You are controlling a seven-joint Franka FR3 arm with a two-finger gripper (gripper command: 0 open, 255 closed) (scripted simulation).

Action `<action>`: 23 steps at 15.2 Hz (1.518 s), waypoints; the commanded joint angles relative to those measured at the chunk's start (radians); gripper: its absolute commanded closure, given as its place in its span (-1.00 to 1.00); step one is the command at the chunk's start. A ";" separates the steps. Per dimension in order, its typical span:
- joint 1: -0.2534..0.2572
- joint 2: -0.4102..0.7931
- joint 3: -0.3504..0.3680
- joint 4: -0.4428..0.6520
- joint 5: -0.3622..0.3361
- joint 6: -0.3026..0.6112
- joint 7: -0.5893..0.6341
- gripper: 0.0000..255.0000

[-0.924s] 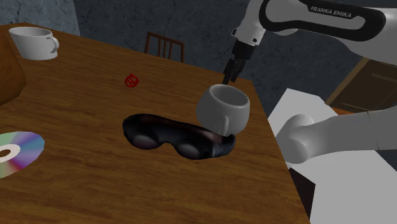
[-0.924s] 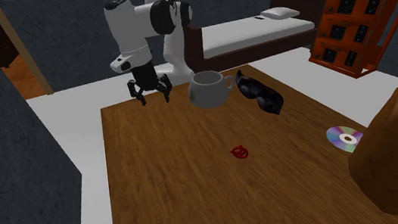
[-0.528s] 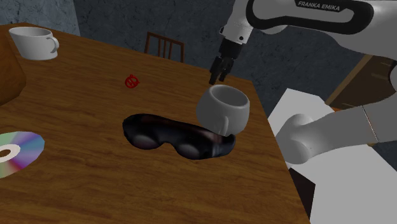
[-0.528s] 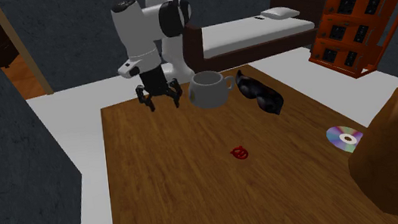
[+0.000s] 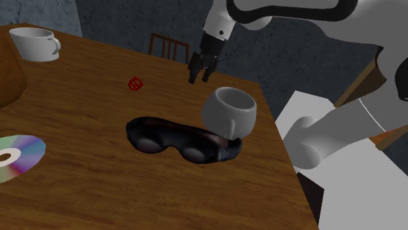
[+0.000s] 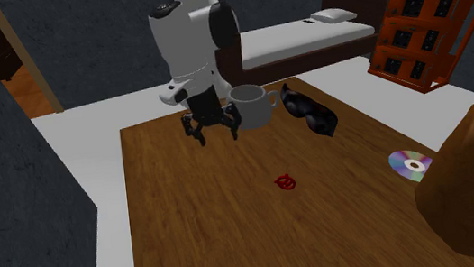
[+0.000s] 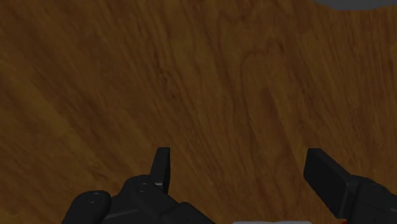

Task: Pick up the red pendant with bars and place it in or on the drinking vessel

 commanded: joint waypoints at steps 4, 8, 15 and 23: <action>0.023 0.148 0.057 0.132 0.028 0.050 0.076 -1.00; 0.040 0.272 0.098 0.257 0.030 0.077 0.138 -1.00; 0.075 0.476 0.149 0.488 0.002 0.094 0.241 -1.00; 0.089 0.500 0.160 0.419 -0.001 0.189 0.242 -1.00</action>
